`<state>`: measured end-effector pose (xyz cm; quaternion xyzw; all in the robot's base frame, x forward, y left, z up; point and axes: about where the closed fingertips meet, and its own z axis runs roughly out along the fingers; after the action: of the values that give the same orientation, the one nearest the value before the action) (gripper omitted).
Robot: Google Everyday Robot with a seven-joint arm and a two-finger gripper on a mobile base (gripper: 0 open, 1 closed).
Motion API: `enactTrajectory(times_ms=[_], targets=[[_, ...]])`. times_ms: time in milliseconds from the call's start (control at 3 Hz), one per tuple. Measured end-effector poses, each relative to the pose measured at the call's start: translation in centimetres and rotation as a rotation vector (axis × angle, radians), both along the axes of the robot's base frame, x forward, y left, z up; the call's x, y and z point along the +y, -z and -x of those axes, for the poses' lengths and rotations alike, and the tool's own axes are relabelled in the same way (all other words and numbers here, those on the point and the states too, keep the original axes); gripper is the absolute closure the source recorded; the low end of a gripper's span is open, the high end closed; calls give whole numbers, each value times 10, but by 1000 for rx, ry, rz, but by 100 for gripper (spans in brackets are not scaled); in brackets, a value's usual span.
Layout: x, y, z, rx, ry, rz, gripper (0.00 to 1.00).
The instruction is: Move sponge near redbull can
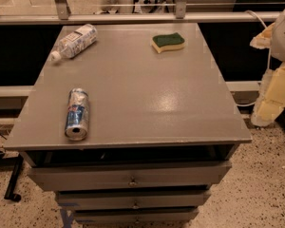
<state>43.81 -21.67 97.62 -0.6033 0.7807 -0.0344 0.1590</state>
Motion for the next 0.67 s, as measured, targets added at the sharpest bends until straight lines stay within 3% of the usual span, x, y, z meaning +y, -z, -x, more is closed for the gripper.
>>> enactTrajectory(times_ms=[667], targets=[[2, -1, -6, -19, 3, -24, 0]])
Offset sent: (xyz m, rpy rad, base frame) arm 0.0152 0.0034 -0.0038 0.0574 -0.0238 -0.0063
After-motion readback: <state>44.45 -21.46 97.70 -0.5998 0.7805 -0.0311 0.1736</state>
